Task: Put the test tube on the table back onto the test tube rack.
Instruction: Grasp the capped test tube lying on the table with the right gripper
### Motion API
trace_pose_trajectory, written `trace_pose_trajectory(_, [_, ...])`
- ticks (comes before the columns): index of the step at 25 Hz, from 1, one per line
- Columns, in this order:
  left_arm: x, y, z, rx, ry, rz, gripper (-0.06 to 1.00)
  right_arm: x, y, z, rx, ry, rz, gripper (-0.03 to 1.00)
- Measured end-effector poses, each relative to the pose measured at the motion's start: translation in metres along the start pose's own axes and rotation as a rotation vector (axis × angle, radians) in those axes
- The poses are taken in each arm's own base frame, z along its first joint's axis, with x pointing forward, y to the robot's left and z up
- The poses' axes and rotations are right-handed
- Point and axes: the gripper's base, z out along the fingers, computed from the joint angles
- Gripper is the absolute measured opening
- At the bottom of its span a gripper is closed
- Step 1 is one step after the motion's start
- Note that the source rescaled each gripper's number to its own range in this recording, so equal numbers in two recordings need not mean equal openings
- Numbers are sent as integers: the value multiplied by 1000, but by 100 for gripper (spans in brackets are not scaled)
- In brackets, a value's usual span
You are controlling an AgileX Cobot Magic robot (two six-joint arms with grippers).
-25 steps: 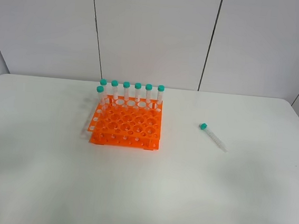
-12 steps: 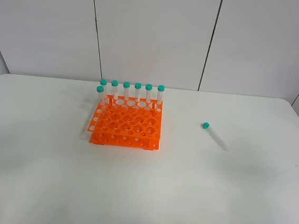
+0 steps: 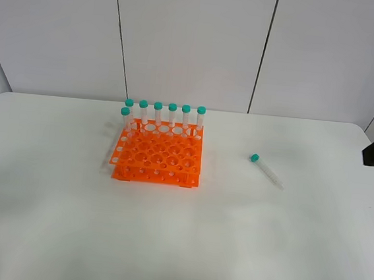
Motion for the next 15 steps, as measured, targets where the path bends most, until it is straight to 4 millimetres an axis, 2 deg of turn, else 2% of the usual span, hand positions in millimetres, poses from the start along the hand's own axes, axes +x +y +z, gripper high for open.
trace_pose_trajectory(5, [0,0,0,0,0,0,100,-32,-2,64,-41,238,-74,100])
trace_pose_trajectory(8, [0,0,0,0,0,0,100,-45,11,97,-81,306,-149,100])
trace_pose_trajectory(9, [0,0,0,0,0,0,100,-57,26,131,-107,338,-236,100])
trace_pose_trajectory(12, [0,0,0,0,0,0,100,-67,30,163,-104,376,-246,100])
trace_pose_trajectory(15, [0,0,0,0,0,0,100,-74,30,179,-100,389,-246,100])
